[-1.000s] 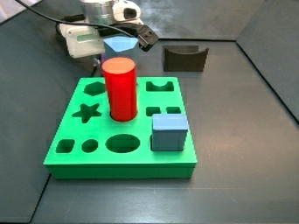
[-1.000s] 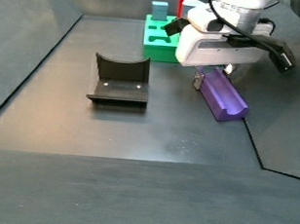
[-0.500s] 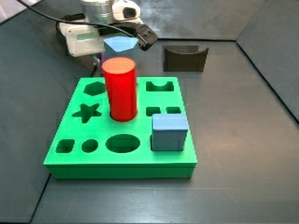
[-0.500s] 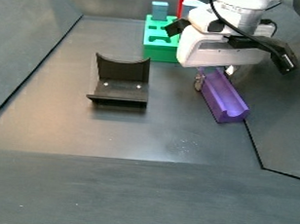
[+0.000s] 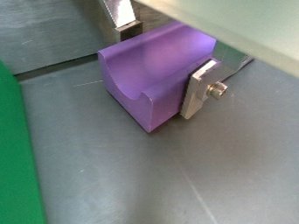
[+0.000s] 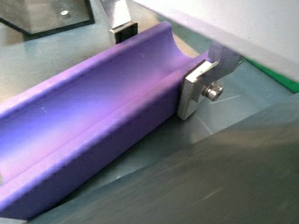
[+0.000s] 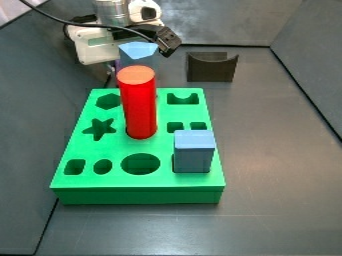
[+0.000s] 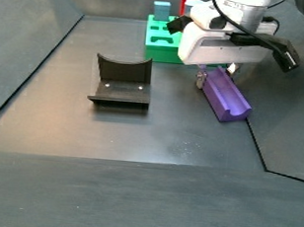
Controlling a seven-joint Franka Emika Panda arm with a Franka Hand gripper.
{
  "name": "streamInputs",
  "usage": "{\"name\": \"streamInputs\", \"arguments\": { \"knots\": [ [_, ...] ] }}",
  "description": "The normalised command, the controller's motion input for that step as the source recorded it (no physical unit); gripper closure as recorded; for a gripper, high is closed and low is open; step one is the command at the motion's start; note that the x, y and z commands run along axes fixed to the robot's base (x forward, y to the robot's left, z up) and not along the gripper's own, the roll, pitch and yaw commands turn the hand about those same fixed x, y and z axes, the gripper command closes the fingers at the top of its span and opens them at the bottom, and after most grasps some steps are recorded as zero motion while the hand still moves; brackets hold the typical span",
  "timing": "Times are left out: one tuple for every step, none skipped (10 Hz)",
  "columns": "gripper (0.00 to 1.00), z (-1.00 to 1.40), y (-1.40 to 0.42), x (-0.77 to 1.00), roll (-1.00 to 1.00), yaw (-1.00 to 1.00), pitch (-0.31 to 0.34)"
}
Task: Pick up the arch object. Move up. Place the arch object on the fixture. Regrasp the arch object. Move to above the board. Insert the arch object.
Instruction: Move up.
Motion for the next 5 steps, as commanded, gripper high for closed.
{"name": "streamInputs", "arguments": {
  "knots": [
    [1.0,0.83,0.0,0.0,0.0,0.0,0.0],
    [1.0,0.81,0.07,0.0,0.01,-0.04,0.013],
    [1.0,0.71,0.06,0.0,0.02,-0.04,0.052],
    [1.0,0.64,0.05,0.0,0.02,-0.05,0.063],
    [1.0,0.5,0.03,0.0,0.02,-0.04,0.062]
  ]
}}
